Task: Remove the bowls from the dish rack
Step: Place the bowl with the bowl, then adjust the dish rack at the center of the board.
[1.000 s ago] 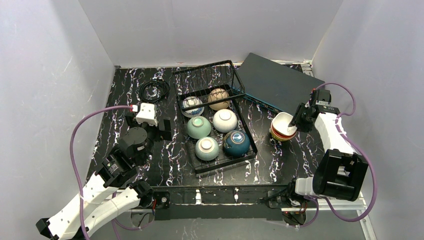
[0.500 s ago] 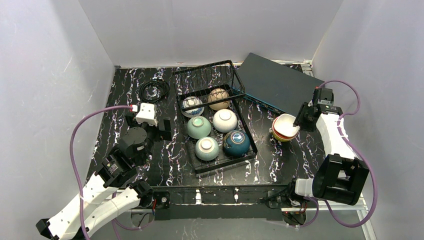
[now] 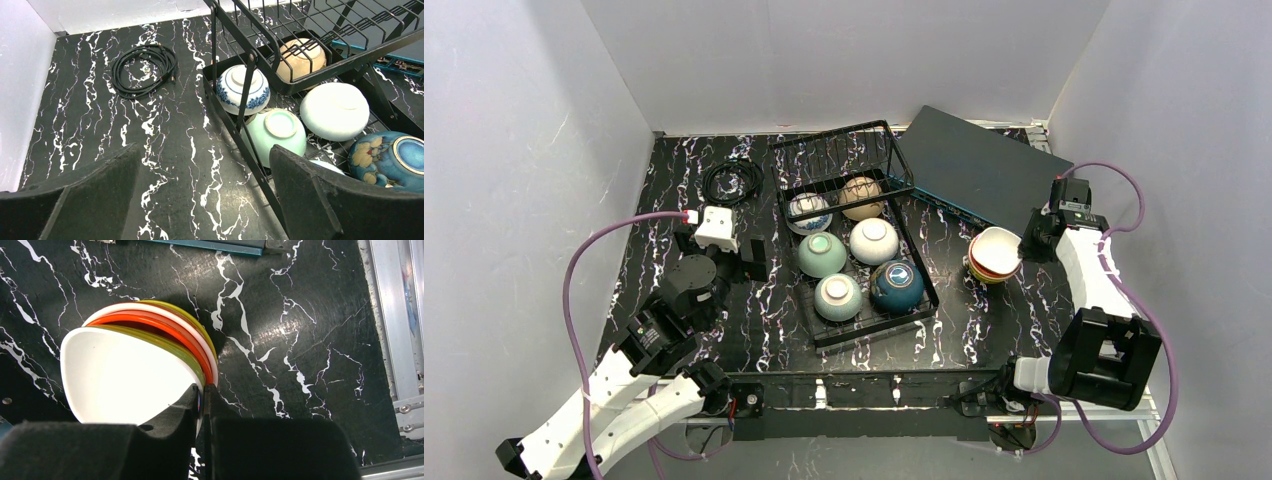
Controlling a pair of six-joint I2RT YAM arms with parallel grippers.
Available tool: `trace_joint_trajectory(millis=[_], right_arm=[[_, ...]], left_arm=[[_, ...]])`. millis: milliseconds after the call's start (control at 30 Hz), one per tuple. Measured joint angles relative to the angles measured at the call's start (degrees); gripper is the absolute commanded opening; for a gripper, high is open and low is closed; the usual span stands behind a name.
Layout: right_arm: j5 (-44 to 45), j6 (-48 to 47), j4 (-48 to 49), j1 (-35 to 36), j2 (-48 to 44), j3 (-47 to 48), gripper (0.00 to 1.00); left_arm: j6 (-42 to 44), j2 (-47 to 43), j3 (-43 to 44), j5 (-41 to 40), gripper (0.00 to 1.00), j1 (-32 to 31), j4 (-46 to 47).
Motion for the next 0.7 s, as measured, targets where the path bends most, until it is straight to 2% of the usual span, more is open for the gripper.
trace_joint_trajectory(millis=[133,233,533,700], right_arm=[[-0.4,0.2,1.2,-0.1,0.0,-0.9,0.15],[-0.7,0.4,1.3,-0.2,0.1,-1.1,0.19],[-2.5,0.7,1.1,-0.2,-1.7,-1.0,0.41],[-3.2,0.3,1.0,0.9,-7.6,-0.9,0.57]], left_arm=[[0.0,-0.1,0.0,0.2,0.98,0.1,0.0],[0.0,-0.1,0.0,0.3,0.98,0.3,0.0],[-0.5,0.0,0.0,0.9,0.98,0.4,0.0],[-0.7,0.5,0.0,0.9,0.98,0.7,0.0]])
